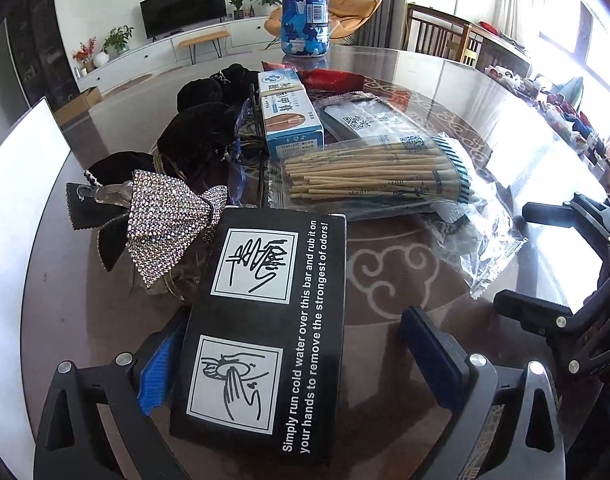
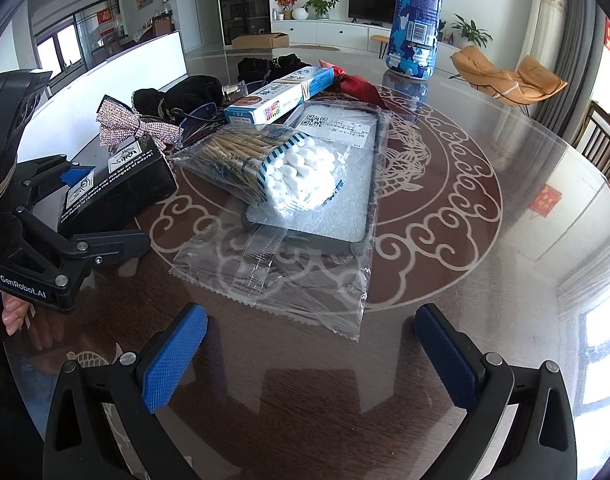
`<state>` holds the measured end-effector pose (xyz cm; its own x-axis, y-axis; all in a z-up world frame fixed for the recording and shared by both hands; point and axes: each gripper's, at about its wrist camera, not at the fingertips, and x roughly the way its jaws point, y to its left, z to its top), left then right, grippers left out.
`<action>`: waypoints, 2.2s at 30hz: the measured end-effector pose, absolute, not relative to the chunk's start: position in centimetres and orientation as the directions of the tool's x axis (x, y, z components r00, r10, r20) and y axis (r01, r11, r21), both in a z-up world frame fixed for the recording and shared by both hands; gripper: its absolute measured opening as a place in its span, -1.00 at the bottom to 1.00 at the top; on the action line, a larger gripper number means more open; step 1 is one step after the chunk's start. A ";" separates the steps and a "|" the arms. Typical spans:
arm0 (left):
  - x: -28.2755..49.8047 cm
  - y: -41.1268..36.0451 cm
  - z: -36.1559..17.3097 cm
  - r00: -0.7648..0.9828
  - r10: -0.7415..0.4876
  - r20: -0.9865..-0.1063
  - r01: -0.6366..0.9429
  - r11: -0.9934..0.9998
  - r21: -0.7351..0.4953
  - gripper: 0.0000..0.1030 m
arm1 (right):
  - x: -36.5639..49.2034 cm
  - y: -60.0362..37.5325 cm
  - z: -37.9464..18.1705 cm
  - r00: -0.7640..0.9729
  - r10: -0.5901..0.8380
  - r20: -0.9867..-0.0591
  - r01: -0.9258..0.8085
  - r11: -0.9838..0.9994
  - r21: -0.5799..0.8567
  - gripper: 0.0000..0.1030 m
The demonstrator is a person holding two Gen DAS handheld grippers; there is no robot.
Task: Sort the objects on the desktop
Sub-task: 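Lift the black box with the left gripper while the right gripper grasps the cotton swab bag, then carry the black box and swab bag into the bin and release both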
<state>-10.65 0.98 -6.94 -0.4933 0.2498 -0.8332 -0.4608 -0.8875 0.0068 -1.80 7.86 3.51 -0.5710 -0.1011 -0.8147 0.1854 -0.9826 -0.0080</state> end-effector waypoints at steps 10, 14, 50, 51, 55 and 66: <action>-7.1 -3.7 -5.9 -0.561 0.195 -0.804 -0.267 -0.962 -0.047 0.13 | -1.8 7.9 3.5 -0.571 -0.101 -0.815 0.186 -0.983 -0.008 1.00; -5.9 -5.3 -5.8 -0.562 0.189 -0.805 -0.224 -0.972 -0.072 0.13 | -1.8 7.9 3.5 -0.570 -0.103 -0.815 0.186 -0.982 -0.006 1.00; -3.8 -5.4 -5.7 -0.554 0.120 -0.823 -0.203 -0.979 -0.006 0.13 | 3.7 7.1 7.0 -0.524 -0.155 -0.837 0.304 -0.952 -0.014 -0.11; -3.6 -5.2 -5.7 -0.552 0.124 -0.825 -0.213 -0.977 -0.004 0.13 | 4.7 7.9 6.6 -0.524 -0.145 -0.839 0.288 -0.958 -0.014 -0.11; -3.1 -5.0 -5.7 -0.547 0.124 -0.828 -0.218 -0.976 -0.001 0.14 | 6.5 9.8 6.0 -0.524 -0.130 -0.842 0.276 -0.961 -0.023 0.25; -3.0 -5.1 -5.8 -0.556 0.110 -0.824 -0.213 -0.977 0.014 0.20 | -2.9 1.2 7.8 -0.498 -0.223 -0.838 0.516 -0.853 -0.080 0.65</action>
